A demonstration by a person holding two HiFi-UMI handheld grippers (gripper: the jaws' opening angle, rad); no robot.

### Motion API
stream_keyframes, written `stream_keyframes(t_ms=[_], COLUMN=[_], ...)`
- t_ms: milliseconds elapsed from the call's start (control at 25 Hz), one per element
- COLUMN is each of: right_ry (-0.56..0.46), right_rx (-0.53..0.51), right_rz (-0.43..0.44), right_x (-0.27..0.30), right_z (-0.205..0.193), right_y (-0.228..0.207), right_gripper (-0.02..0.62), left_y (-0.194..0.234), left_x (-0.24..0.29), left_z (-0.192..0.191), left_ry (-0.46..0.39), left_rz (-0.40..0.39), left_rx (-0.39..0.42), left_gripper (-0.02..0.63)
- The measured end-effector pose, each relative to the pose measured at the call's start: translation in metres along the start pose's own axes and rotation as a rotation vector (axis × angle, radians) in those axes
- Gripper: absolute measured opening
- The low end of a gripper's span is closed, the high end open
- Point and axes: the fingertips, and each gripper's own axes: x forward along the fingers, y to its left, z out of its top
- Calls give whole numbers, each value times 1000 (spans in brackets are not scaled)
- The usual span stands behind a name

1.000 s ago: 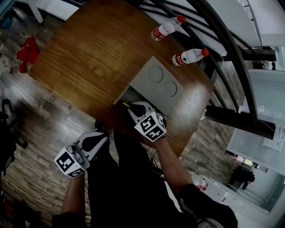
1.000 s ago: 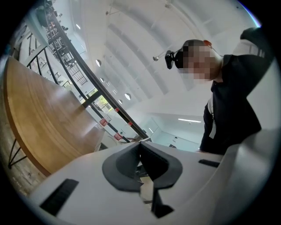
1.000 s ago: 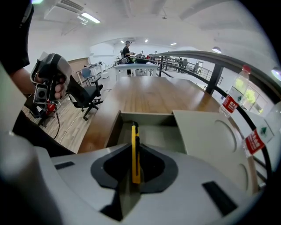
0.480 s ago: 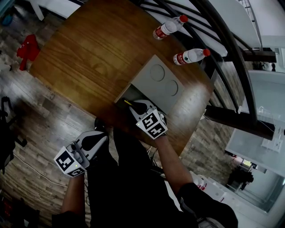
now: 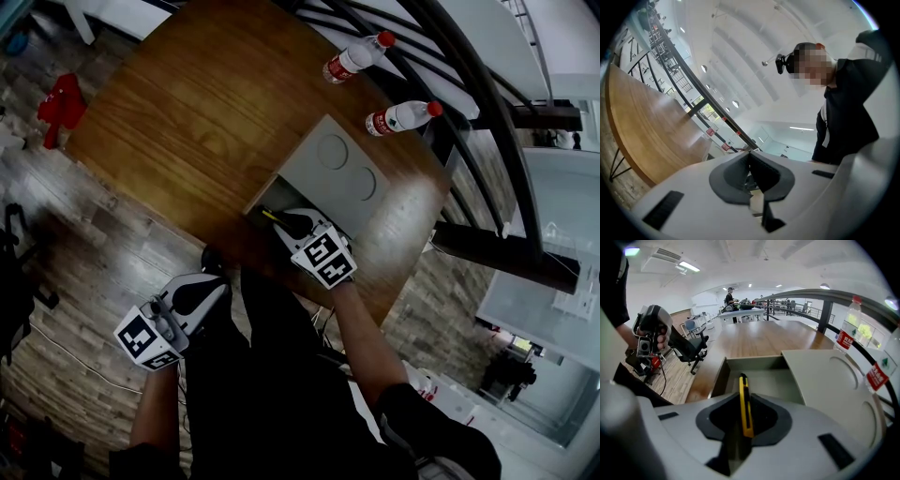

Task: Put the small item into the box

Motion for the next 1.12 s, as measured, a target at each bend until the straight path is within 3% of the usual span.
stream_keyframes(t_ms=[200,440,680,1120], right_ry=[-37,-163,-389,-856], right_rx=[22,55,47,-74], right_rz=[8,-7,-24,-86], right_x=[-7,-43,-117,-325], right_z=[8,44,118,228], right_y=[2,2,13,49], right_gripper=[80,52,24,11], left_y=[-1,-11,-35,-118], left_x=[-1,4,17,48], left_z=[9,30,70,154], left_ry=[-2,8,14,2], left_rz=[-4,-34,-95,-242], left_rx=[17,72,157,370], left_gripper=[15,15,15,15])
